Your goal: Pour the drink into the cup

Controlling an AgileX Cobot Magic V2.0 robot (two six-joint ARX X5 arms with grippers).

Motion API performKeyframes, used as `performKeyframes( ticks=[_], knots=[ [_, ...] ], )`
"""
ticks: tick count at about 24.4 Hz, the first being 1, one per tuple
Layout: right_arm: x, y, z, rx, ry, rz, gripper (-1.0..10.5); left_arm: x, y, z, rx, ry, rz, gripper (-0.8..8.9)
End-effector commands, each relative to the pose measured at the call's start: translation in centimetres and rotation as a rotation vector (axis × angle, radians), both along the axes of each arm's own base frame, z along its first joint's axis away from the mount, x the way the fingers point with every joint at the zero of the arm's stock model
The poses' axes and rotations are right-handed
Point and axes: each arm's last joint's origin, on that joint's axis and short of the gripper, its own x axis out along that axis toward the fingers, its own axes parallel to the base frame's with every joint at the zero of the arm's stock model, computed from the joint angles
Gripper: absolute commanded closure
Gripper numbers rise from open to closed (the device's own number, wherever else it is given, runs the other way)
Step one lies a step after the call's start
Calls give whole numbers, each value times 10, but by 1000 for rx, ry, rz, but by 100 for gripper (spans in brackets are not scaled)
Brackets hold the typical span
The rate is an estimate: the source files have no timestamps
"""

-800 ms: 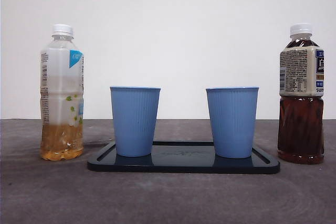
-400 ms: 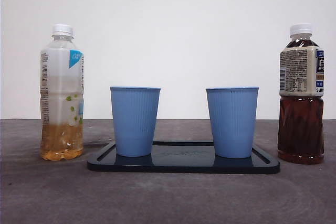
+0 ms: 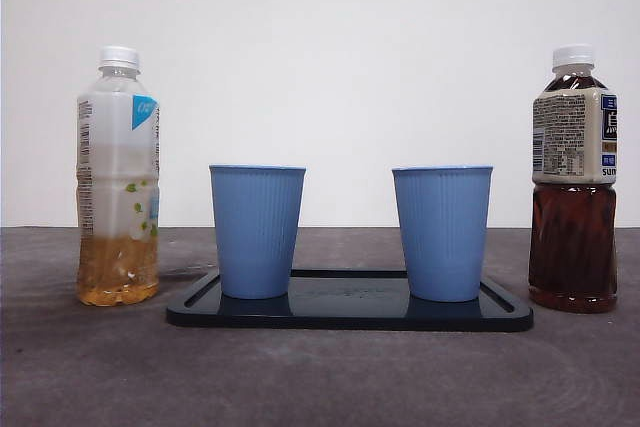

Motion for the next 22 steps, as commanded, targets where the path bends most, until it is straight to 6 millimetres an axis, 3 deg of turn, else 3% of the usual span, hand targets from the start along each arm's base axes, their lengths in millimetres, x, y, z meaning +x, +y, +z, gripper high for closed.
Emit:
performKeyframes(
  ticks=[1, 7, 11, 17, 22],
  knots=[
    [-1, 0, 5, 17, -5, 1, 392, -1, 0, 6, 1, -36, -8, 280],
    [1, 0, 3, 13, 17, -6, 393, -1, 0, 6, -1, -32, -7, 282],
    [11, 1, -13, -26, 92, -79, 398, -1, 0, 6, -1, -33, -7, 283],
    [39, 6, -65, -105, 178, -194, 399, -1, 0, 6, 0, -31, -7, 283],
    [67, 11, -110, -96, 143, -293, 399, 0, 0, 5, 2, -24, -7, 283]
  ],
)
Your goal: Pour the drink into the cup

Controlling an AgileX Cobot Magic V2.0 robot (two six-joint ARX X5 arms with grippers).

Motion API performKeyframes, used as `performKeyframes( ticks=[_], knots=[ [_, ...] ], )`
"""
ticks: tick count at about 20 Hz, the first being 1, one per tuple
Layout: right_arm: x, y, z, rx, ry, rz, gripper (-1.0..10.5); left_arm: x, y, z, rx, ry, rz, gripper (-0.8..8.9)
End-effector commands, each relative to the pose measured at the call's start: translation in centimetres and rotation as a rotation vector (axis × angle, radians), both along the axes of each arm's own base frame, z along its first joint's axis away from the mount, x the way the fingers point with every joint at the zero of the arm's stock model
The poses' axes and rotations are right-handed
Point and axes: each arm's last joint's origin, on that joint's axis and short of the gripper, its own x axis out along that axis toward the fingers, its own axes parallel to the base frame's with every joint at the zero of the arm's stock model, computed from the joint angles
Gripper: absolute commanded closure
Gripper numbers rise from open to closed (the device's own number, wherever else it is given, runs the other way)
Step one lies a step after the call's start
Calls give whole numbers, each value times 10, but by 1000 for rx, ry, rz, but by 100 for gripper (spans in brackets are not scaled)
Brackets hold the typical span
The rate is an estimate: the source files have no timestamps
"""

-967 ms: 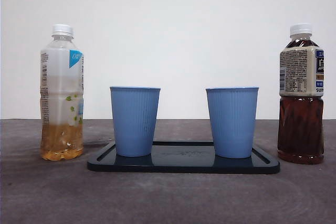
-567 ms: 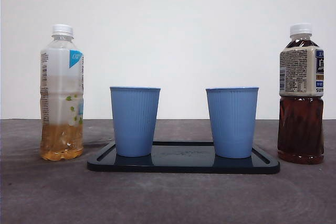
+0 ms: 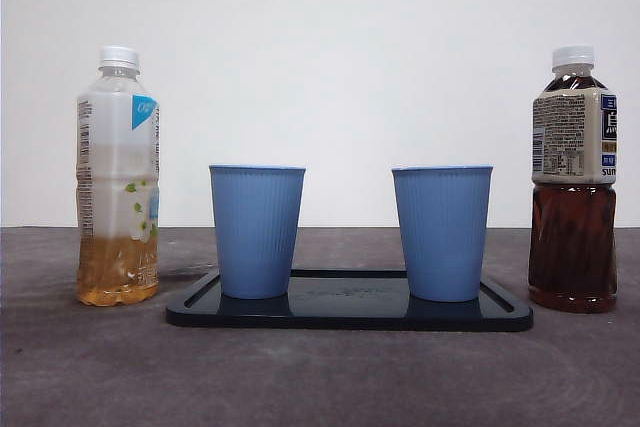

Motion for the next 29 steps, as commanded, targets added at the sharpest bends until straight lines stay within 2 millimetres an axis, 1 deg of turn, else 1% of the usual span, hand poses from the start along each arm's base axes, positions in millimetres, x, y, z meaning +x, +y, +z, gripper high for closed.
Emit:
performKeyframes(
  ticks=[1, 2, 4, 6, 10, 15, 20, 24, 25, 26, 29],
  knots=[
    [14, 3, -18, 36, -50, -55, 399, 0, 0, 5, 1, -20, -7, 283],
    [23, 5, -33, 50, -60, -97, 399, 0, 0, 5, 2, -19, -6, 283],
    [35, 6, -57, 87, -78, -185, 399, 0, 0, 5, 1, -20, -7, 283],
    [45, 8, -75, 124, -114, -206, 399, 0, 0, 5, 1, -20, -7, 283],
    [60, 10, -103, 87, -143, -288, 399, 0, 0, 5, 1, -20, -6, 283],
    [79, 15, -118, 90, -194, -287, 399, 0, 0, 5, 1, -21, -6, 283],
    [98, 20, -136, 65, -188, -282, 399, 0, 0, 5, 1, -22, -7, 283],
    [107, 21, -148, 46, -170, -307, 405, 0, 0, 5, 0, -27, -7, 283],
    [108, 22, -150, 44, -170, -309, 417, 0, 0, 6, 0, -27, -7, 283],
    [110, 22, -152, 43, -170, -312, 454, 0, 0, 6, 0, -27, -7, 283],
    [115, 23, -158, 35, -176, -325, 614, 0, 0, 6, 0, -28, -7, 283]
  ],
)
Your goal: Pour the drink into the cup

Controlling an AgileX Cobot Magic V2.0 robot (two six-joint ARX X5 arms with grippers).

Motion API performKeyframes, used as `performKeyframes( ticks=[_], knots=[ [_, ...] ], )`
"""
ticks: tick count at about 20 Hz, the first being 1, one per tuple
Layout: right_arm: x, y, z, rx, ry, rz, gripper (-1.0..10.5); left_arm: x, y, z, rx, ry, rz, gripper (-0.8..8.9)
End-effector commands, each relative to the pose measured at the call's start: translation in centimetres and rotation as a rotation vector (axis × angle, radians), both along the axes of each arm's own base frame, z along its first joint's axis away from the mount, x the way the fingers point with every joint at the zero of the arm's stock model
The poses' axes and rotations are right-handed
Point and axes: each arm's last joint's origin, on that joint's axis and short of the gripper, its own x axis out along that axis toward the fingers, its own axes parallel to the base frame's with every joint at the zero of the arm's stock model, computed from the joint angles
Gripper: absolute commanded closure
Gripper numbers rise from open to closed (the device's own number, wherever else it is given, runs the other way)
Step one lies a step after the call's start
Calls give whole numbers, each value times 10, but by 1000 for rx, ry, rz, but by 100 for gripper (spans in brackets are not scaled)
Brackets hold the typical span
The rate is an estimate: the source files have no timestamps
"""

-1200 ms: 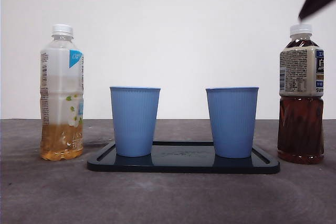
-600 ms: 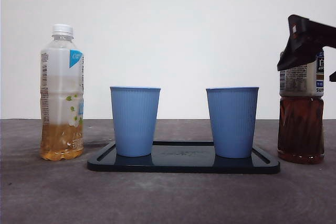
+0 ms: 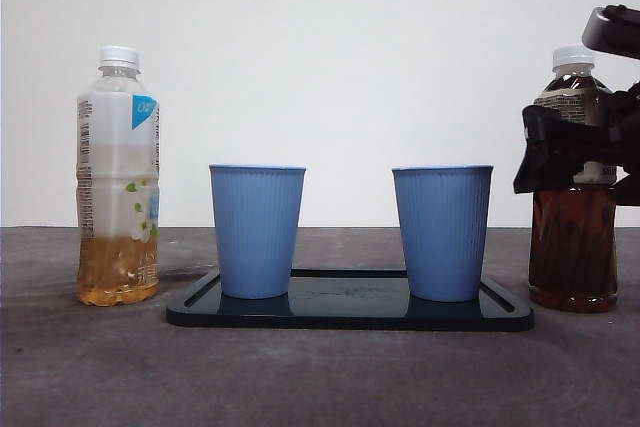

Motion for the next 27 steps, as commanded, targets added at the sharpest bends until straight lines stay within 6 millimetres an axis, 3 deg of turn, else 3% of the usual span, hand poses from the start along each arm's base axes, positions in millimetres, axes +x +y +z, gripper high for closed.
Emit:
performKeyframes(
  ticks=[1, 4, 9, 13, 16, 20, 27],
  knots=[
    [3, 1, -5, -11, 2, -6, 656, 0, 0, 6, 0, -28, -7, 283],
    [5, 2, -6, -8, -11, -5, 752, 0, 0, 6, 0, -28, -7, 283],
    [1, 2, 9, -56, -44, 44, 752, 0, 0, 5, 3, -31, -7, 283],
    [-2, 6, 48, -161, 45, 95, 752, 0, 0, 5, 6, -33, -1, 283],
    [-2, 17, 93, -264, 103, 160, 752, 0, 0, 5, 9, -38, -2, 283],
    [-6, 25, 136, -504, 192, 187, 752, 0, 0, 5, 23, -57, -6, 283],
    [-3, 46, 154, -851, 382, 180, 752, 0, 0, 5, 35, -73, -10, 283]
  ],
)
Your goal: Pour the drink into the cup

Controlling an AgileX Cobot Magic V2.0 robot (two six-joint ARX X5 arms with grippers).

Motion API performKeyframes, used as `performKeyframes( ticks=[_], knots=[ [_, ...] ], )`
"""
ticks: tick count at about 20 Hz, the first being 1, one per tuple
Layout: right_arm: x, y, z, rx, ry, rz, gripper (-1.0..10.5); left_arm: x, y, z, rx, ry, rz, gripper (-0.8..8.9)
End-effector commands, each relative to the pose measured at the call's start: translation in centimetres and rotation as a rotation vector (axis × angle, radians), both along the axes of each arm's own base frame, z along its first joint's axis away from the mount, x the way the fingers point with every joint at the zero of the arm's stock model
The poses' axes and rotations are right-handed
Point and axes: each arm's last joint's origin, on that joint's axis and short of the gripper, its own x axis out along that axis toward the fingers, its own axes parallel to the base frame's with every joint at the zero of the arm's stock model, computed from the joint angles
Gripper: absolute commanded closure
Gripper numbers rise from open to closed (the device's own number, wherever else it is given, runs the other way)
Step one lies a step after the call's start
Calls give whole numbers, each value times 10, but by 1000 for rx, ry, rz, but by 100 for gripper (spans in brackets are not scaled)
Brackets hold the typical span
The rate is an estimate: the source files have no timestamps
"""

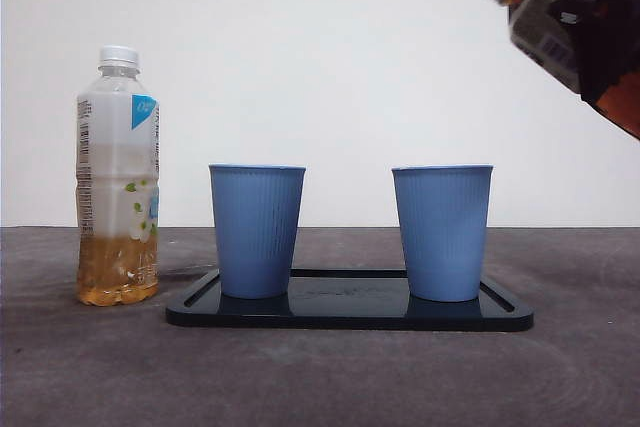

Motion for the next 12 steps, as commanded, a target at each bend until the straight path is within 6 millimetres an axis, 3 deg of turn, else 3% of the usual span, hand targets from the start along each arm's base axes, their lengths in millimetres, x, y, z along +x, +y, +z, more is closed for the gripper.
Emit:
performKeyframes(
  ticks=[1, 6, 12],
  knots=[
    [8, 14, 9, -75, 0, 36, 752, 0, 0, 6, 8, -40, -8, 283],
    [19, 35, -16, -334, 131, 60, 752, 0, 0, 6, 10, -43, -9, 283],
    [26, 50, -43, -467, 219, 79, 752, 0, 0, 6, 10, -43, -9, 283]
  ],
)
